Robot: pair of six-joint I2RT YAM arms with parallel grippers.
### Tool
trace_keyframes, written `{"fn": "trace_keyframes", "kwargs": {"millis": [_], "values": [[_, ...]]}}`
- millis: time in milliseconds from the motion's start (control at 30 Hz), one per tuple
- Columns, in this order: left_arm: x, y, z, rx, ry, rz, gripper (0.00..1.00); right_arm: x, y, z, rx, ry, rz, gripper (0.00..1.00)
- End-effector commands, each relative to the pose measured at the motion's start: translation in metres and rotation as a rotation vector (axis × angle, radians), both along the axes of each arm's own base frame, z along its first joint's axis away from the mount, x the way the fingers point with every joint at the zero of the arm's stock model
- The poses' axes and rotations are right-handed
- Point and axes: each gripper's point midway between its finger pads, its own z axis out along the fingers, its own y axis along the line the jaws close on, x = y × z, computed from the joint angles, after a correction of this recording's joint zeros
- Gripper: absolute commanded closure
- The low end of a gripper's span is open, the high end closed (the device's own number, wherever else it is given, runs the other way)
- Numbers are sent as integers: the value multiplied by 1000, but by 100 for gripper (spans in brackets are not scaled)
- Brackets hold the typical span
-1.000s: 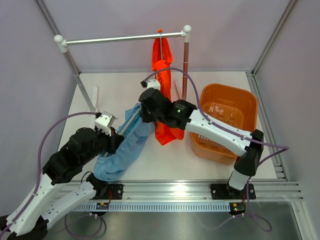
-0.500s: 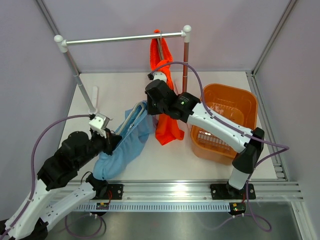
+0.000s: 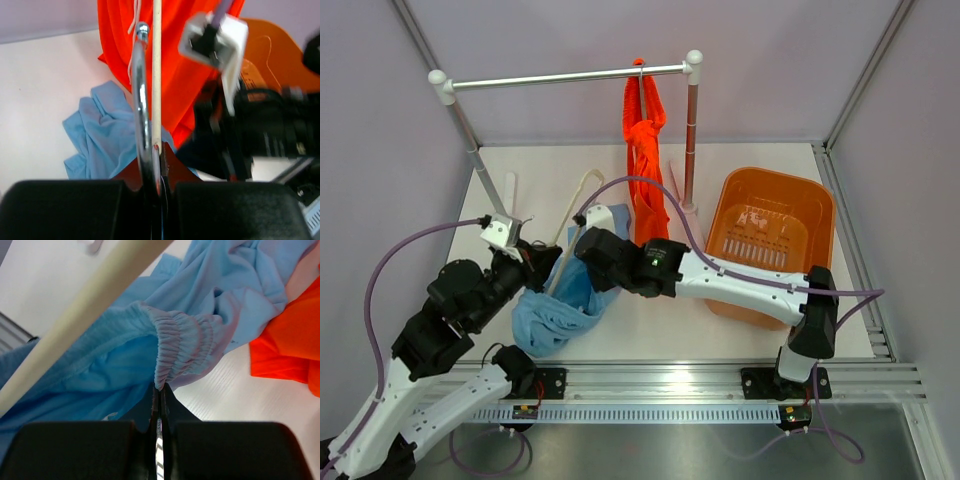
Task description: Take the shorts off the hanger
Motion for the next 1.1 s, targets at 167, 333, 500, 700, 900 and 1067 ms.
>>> {"fn": "trace_keyframes", "kwargs": {"millis": [167, 333, 500, 700, 900, 1067], "values": [[40, 7, 65, -153, -170, 187, 100, -62, 11, 70, 144, -115, 147, 100], [66, 14, 55, -112, -131, 326, 100, -111, 19, 91, 157, -171, 260, 100], [76, 15, 51, -87, -115, 370, 100, -139, 14, 100, 122, -211, 325, 100], [89, 33, 64, -34, -131, 504, 100, -150, -13, 131, 148, -246, 341, 100], [100, 48, 96, -22, -216, 614, 100, -164, -52, 151, 175, -266, 324, 100], [106, 57, 116, -42, -302, 691, 100, -169, -78, 151, 169, -245, 341, 100]]}}
